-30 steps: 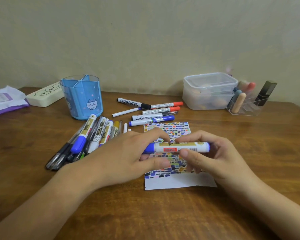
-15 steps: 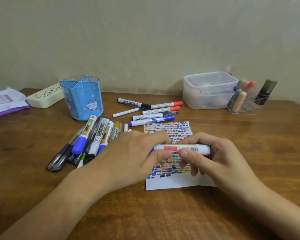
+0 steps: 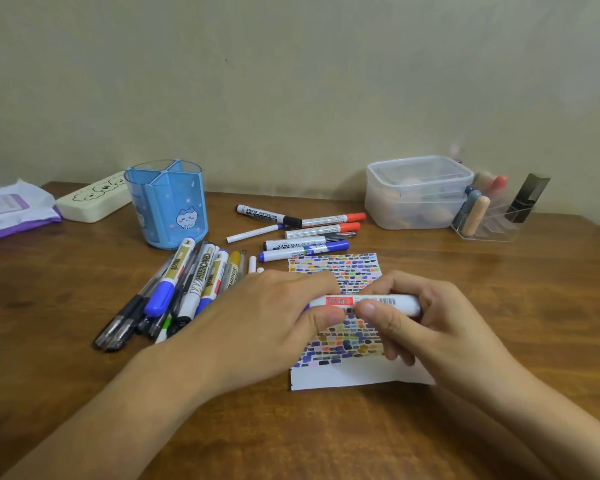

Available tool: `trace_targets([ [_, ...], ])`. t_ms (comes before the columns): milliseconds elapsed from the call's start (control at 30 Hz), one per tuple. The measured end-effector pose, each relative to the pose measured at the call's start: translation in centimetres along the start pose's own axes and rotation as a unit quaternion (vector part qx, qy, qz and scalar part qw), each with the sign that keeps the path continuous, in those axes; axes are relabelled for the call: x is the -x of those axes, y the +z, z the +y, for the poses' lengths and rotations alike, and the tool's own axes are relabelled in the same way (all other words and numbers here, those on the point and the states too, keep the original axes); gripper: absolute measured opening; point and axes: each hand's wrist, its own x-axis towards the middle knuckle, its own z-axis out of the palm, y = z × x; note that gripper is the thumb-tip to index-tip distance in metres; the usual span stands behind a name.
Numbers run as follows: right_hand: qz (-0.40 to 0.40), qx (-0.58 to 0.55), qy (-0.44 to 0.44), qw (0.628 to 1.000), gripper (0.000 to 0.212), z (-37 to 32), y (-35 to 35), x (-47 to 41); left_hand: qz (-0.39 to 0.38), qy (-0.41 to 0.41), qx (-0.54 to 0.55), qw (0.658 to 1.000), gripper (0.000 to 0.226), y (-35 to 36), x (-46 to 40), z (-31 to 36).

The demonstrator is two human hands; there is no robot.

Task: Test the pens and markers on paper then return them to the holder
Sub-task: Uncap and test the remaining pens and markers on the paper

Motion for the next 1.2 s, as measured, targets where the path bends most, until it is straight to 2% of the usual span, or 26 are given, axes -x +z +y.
trace_targets([
  [133, -0.015, 0.016, -0.004, 1.0, 0.022, 0.0, -0.5, -0.1, 0.014, 0.031, -0.041, 0.999, 0.038, 0.0, -0.1, 0.2],
  [200, -0.029, -0.01, 0.003, 1.0, 0.017, 0.3, -0.5, -0.1, -0.025, 0.026, -0.08, 0.996, 0.038, -0.2, -0.1, 0.5],
  [300, -0.019, -0.031, 0.007, 0.999, 0.021, 1.0, -0.5, -0.4, -0.059, 0.02, -0.046, 0.997, 0.033, -0.8, 0.0, 0.4],
  [333, -0.009, -0.024, 0.004, 1.0, 0.026, 1.2, -0.5, -0.5, -0.061, 0.016, -0.029, 0.998, 0.038, -1.1, 0.0, 0.2],
  [400, 0.015, -0.005, -0.003, 1.0, 0.03, 1.6, -0.7, -0.6, -0.068, -0.014, -0.01, 0.998, 0.054, -2.0, 0.2, -0.3],
  [433, 0.024, 0.01, -0.003, 1.0, 0.031, 1.7, -0.8, -0.7, -0.062, -0.038, -0.014, 0.997, 0.053, -2.5, 0.3, -0.6],
  [567, 0.029, 0.077, -0.004, 0.997, 0.033, 1.9, -1.1, -0.7, 0.015, -0.149, -0.057, 0.987, 0.018, -3.2, 0.2, -2.1],
  [700, 0.02, 0.112, -0.016, 0.993, 0.029, 1.8, -0.9, -0.7, 0.012, -0.217, -0.119, 0.969, 0.012, -2.3, 0.1, -3.1],
  [900, 0.012, 0.144, -0.015, 0.989, 0.028, 1.9, -0.9, -0.7, 0.005, -0.218, -0.135, 0.967, 0.012, -1.2, -0.1, -3.6],
  [1000, 0.014, 0.149, -0.023, 0.988, 0.017, 2.4, -0.9, -0.8, 0.012, -0.216, -0.15, 0.965, 0.015, -1.0, -0.2, -4.0],
  [1200, 0.01, 0.156, -0.031, 0.987, 0.015, 3.0, -1.0, -0.9, 0.03, -0.184, -0.146, 0.972, 0.021, -0.7, -0.2, -4.2],
])
